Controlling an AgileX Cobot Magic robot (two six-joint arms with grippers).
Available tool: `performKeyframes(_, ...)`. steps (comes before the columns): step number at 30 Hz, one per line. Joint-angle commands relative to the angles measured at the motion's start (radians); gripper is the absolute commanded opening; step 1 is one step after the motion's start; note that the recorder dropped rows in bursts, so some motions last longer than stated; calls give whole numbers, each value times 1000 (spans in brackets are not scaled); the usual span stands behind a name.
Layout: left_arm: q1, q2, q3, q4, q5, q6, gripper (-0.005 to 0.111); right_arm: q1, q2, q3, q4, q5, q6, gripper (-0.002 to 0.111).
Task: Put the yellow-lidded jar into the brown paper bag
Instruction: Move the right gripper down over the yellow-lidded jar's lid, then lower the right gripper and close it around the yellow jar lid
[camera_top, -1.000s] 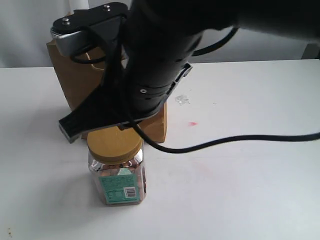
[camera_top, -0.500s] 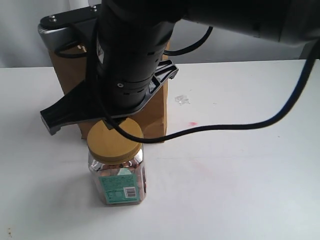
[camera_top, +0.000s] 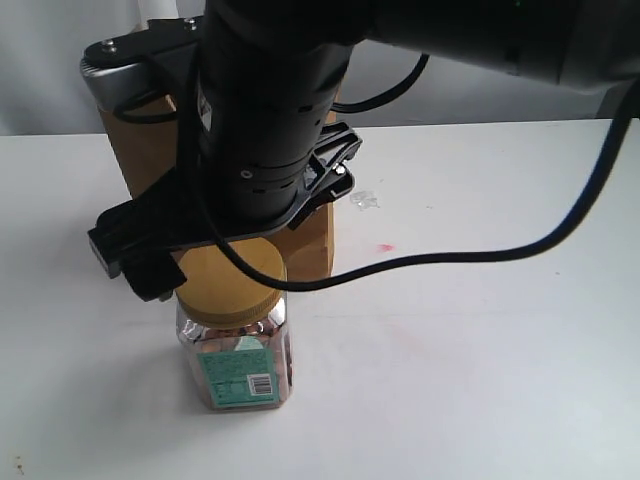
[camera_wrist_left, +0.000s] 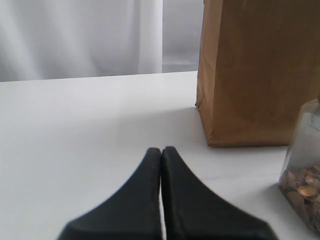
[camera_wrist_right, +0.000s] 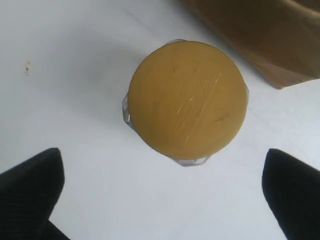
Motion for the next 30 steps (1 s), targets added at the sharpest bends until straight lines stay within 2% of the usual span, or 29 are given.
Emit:
performKeyframes(1, -5, 3, -2, -4, -9, -4, 1, 2, -1, -7, 0, -13, -3, 105)
performKeyframes(11, -5, 3, -2, -4, -9, -4, 1, 2, 26, -7, -38, -123, 123, 105)
performKeyframes(19, -5, 3, -2, -4, -9, -4, 1, 2, 105, -7, -201, -134, 234, 105)
performKeyframes(30, -5, 3, -2, -4, -9, -4, 1, 2, 141, -7, -155, -160, 251, 105)
